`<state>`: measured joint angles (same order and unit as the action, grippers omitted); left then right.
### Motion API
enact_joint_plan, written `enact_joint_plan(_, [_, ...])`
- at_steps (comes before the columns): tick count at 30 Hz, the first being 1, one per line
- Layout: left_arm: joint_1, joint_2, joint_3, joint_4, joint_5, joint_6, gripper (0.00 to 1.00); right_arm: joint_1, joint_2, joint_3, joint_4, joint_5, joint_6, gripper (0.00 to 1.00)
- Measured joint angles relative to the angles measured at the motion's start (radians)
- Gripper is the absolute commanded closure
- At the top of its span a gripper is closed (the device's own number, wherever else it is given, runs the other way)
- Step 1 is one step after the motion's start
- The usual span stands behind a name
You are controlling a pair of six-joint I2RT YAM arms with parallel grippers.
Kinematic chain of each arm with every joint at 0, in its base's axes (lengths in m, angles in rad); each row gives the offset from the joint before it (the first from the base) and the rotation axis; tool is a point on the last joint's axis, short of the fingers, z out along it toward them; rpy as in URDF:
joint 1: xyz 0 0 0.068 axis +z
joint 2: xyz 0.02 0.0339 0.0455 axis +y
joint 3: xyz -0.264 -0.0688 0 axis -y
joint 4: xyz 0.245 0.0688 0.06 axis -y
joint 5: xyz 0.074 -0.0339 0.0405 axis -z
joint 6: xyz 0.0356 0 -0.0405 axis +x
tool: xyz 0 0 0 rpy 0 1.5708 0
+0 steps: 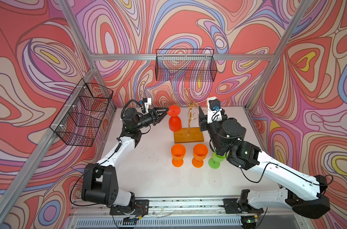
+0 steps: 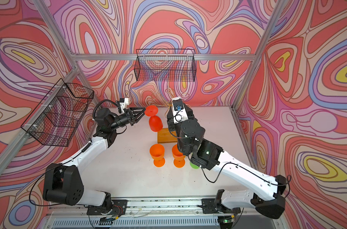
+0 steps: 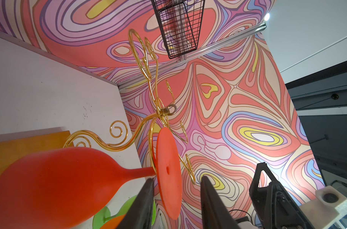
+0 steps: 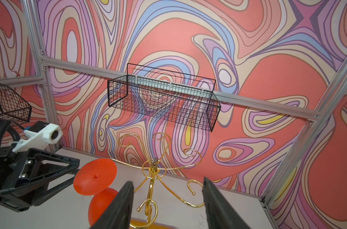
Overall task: Take the wine glass off the wine glass rack
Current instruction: Pick up the wine glass from the wine glass rack.
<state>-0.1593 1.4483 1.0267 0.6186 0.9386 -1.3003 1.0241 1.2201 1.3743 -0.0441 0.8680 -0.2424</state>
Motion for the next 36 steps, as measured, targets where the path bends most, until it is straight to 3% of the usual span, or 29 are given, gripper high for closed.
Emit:
enact_joint_plan(12, [-0.024, 0.006, 0.012, -0.052, 0.008, 0.036, 0.69, 0.000, 0.000, 0.000, 0.000, 0.000, 0.000, 0.41])
enact_joint_plan(36, [-0.027, 0.018, 0.023, -0.089, 0.011, 0.058, 1.00, -0.004, -0.003, -0.007, 0.002, 0.005, 0.005, 0.41])
